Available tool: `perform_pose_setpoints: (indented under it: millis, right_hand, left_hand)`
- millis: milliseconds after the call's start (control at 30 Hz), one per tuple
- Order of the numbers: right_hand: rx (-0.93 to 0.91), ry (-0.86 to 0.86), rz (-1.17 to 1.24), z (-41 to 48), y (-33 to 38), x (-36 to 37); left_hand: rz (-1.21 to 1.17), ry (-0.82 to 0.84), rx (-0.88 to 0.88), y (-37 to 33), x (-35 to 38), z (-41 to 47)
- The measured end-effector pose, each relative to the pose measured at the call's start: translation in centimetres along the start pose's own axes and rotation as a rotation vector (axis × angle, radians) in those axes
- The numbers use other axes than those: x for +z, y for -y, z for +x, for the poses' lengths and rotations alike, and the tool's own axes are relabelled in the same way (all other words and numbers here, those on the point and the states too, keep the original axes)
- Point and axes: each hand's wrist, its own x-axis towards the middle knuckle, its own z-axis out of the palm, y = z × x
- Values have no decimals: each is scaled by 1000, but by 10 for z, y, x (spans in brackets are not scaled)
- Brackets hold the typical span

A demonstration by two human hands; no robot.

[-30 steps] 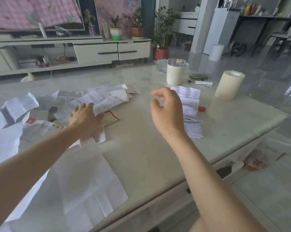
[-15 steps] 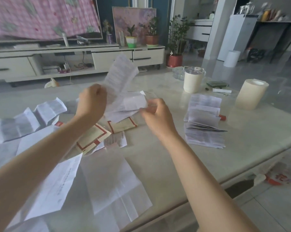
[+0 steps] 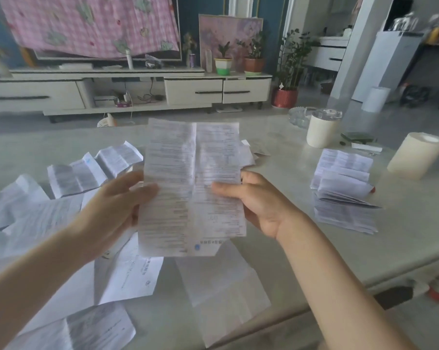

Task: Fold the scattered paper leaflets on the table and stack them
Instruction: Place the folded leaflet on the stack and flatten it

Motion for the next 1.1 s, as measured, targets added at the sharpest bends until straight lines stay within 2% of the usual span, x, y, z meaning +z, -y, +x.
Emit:
perform_pose_setpoints:
  millis: [133, 233, 333, 367, 433, 500, 600, 700, 767, 833, 900, 967, 1100]
  right_hand:
    - [21, 93, -37, -1, -1, 11]
    - [-5, 96, -140, -1, -3, 20]
    - [-96, 48, -215, -1, -6, 27]
    - [-116, 63, -236, -1, -7, 29]
    - [-113, 132, -262, -6, -5, 28]
    - [-73, 207, -255, -10, -1, 27]
    - [-73, 166, -211, -13, 4, 23]
    - [-6, 261, -378, -16, -3, 34]
    - [36, 344, -409, -20, -7, 46]
    - [-13, 246, -367, -20, -7, 51]
    - [-67, 56, -284, -16, -8, 48]
    - [-99, -55, -197, -13, -10, 45]
    - [-72, -38, -82, -13, -13, 49]
  left_hand:
    - [-113, -94, -30, 6, -12, -13]
    - [-162, -146, -111, 8, -24, -21]
    - [-328, -18, -200, 7, -31, -25]
    - [-303, 14, -201, 8, -34, -26]
    - [-88, 60, -136, 12, -37, -26]
    - [88, 29, -69, 14, -42, -26]
    - [267, 92, -22, 10, -44, -26]
    - [310, 259, -30, 7, -40, -31]
    - [271, 216, 5, 10, -38, -34]
    - [106, 134, 7, 13, -36, -34]
    - [-60, 146, -42, 15, -33, -35]
    - [-64, 150, -62, 20, -30, -38]
    - [-30, 10, -42, 25, -25, -39]
